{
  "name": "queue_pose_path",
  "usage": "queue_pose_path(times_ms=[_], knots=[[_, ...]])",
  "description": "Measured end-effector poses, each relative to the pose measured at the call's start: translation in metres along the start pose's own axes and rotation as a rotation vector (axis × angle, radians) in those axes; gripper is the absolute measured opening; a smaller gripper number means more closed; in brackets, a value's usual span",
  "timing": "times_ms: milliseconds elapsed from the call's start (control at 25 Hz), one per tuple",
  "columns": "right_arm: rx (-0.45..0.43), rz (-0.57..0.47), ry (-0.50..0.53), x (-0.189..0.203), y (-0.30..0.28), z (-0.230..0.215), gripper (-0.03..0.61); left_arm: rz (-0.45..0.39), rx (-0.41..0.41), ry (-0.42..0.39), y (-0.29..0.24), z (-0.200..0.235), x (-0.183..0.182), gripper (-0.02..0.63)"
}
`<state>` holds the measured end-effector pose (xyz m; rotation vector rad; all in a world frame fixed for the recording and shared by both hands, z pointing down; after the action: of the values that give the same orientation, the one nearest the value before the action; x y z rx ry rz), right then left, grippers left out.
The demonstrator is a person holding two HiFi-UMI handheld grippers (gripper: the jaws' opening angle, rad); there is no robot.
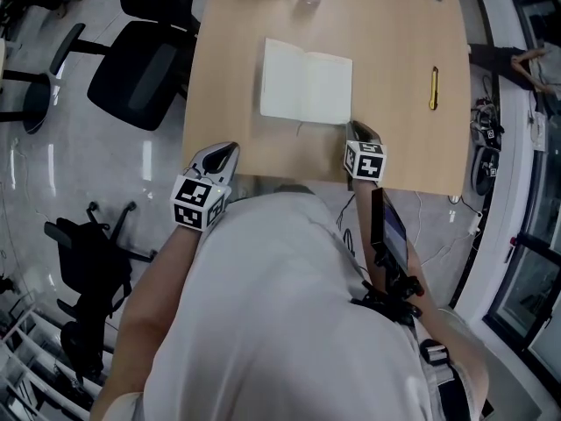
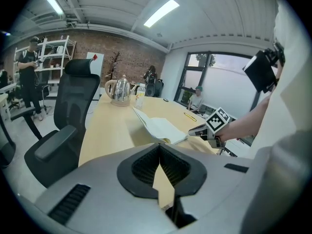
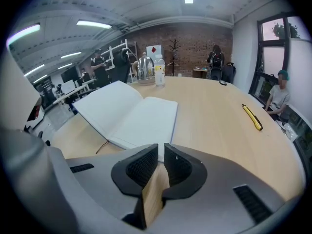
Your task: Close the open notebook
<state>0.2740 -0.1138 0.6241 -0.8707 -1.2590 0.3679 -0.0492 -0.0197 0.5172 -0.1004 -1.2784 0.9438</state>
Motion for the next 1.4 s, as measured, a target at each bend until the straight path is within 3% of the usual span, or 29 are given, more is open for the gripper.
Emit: queue_pose_path(times_ms=[80,280,560,800,920,1080,1400], knots=[[0.008,-0.012,0.018,-0.002,0.005,-0.001,0.018,-0.004,0.011,-0.004,-0.003,-0.003,-0.002,0.008],[-0.037,-0.09,0.213,-0.03,0.021,0.024,0.02,-0.02,0.035,-0.008,-0.009,-0.015,-0.008,0.008],[-0.262,-0.205,0.617,-0.075,0.025,0.133,0.055,-0.041,-0.011,0.021,0.006,-0.011,-0.001,0.008],[-0.353,-0.272,0.782,-0.097,0.022,0.204,0.086,-0.064,-0.093,0.074,0.035,0.008,0.013,0.008],[-0.311,-0.276,0.846,-0.103,0.014,0.223,0.103,-0.074,-0.124,0.092,0.049,0.015,0.02,0.008],[-0.183,-0.238,0.899,-0.109,-0.002,0.226,0.103,-0.084,-0.156,0.111,0.065,0.026,0.028,0.008],[-0.082,-0.276,0.757,-0.117,0.024,0.202,0.04,-0.073,-0.114,0.11,0.063,0.032,0.034,0.008]])
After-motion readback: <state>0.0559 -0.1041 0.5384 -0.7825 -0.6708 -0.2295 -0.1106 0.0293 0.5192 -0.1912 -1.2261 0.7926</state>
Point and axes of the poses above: the fingertips, and each gripper's own axes: y backward along the fingers, z to its left, x out of its underside, the point moved 4 cm from there along y, backward along the fingers, and after that the axes turned 6 degrees about y, right-handed, at the moved point
